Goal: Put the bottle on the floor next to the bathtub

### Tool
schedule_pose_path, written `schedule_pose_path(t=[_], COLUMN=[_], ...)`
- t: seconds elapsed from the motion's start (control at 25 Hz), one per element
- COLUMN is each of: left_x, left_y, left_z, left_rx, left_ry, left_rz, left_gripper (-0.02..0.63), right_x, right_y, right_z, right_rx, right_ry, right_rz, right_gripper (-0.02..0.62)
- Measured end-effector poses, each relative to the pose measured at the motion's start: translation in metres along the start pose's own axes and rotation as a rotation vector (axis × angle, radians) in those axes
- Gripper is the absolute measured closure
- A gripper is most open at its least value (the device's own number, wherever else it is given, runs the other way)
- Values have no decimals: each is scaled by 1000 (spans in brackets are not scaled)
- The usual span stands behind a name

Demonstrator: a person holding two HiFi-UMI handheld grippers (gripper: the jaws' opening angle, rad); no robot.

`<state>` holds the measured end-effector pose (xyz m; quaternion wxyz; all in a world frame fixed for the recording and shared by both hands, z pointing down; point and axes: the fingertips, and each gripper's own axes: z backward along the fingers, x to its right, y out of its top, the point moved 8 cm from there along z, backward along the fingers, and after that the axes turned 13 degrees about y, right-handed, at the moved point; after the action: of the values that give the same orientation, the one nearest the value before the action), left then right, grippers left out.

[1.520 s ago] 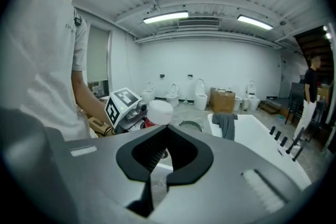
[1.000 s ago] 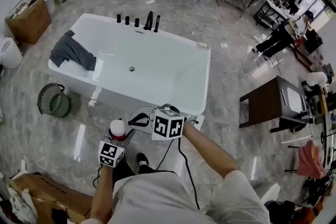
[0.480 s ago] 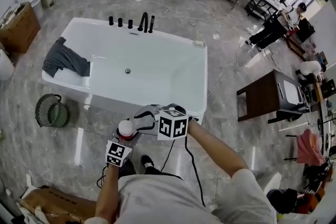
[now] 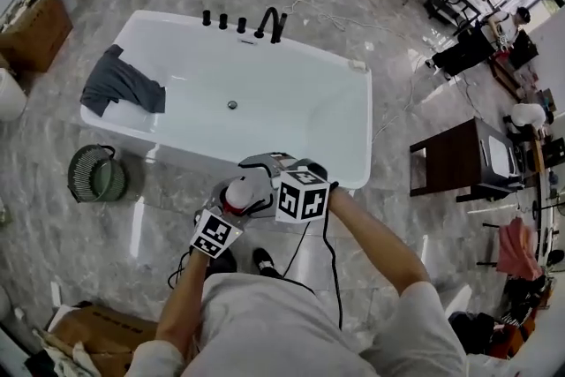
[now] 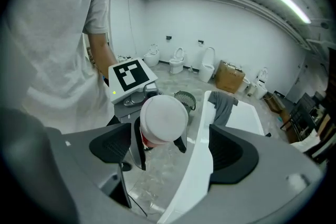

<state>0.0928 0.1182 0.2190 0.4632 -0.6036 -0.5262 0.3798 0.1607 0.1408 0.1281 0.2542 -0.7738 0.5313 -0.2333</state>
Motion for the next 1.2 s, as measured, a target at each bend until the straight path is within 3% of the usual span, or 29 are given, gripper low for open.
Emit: schedule_pose_path(t=[0.12, 0.4, 0.56, 0.64, 0.68, 0.8, 0.96, 1.2], left_x=[-16, -43, -39, -32, -28, -21, -19, -16], left_y=[5, -15, -39, -53, -61, -87, -122, -169], left_z=[3, 15, 24, 18, 13, 4, -2, -20], left_rx=[9, -26, -35, -42, -44, -65, -101, -141], left_ry=[-54, -176, -274, -294, -298, -309, -331, -342], left_rz=[-35, -93, -157, -209, -222, -218, -209, -171], left_gripper=[259, 259, 261, 261, 261, 261, 264, 262], right_x=[15, 32, 24, 17, 14, 9, 13, 22], right_y=[11, 35, 38, 30, 22, 0, -23, -56], right_z=[-15, -48, -84, -98, -104, -122, -148, -188], right_rx=[-56, -74, -221, -280, -294, -271, -242, -327], right_ry=[0, 5, 70, 102, 118, 140, 156, 181], right_rz=[13, 2, 59, 93, 98, 76, 53, 66], right_gripper=[163, 166, 167, 183, 223, 287, 302, 304])
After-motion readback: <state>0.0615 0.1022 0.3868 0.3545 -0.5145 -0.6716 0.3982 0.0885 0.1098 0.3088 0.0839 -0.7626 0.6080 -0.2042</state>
